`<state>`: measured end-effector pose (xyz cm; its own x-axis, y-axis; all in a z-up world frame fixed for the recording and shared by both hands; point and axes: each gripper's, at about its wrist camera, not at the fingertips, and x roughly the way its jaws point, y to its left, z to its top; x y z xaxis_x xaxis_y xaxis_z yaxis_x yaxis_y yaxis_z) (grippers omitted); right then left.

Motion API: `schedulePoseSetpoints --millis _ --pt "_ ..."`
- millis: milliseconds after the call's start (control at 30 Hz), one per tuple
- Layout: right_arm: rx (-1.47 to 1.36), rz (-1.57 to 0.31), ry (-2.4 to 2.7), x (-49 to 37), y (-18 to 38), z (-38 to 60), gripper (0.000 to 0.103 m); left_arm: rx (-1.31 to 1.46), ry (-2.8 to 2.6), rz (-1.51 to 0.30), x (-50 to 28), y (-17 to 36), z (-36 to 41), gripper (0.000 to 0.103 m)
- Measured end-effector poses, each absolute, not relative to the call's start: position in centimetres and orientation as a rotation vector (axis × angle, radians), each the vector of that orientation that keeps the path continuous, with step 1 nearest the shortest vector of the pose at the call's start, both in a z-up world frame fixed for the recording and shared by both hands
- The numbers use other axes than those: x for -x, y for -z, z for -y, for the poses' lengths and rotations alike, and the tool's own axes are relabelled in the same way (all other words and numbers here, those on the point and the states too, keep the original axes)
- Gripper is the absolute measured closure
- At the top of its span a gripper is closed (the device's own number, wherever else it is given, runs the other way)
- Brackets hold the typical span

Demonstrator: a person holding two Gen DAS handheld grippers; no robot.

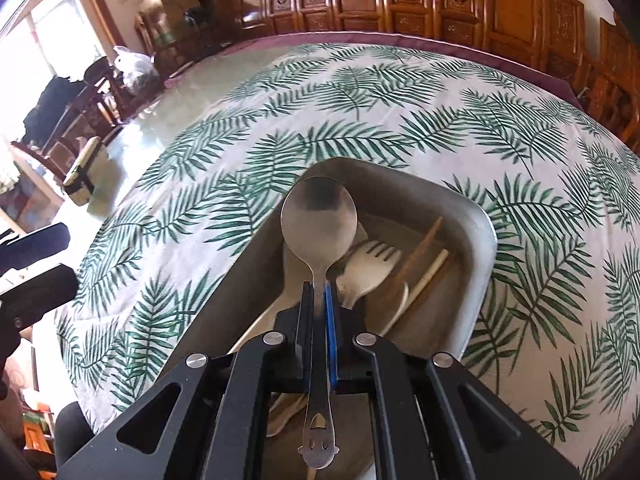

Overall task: Organize utensils
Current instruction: 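Lower the metal spoon into the tray and open right tool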

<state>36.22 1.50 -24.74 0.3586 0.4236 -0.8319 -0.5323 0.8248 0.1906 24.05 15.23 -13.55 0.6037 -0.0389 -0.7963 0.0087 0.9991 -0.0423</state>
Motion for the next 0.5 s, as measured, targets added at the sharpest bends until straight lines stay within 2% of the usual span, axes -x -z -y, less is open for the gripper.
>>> schedulePoseSetpoints --millis 500 --pt "0.116 -0.938 -0.612 -34.2 22.3 2.3 0.094 0.038 0.032 -0.915 -24.2 13.7 -13.8 0.055"
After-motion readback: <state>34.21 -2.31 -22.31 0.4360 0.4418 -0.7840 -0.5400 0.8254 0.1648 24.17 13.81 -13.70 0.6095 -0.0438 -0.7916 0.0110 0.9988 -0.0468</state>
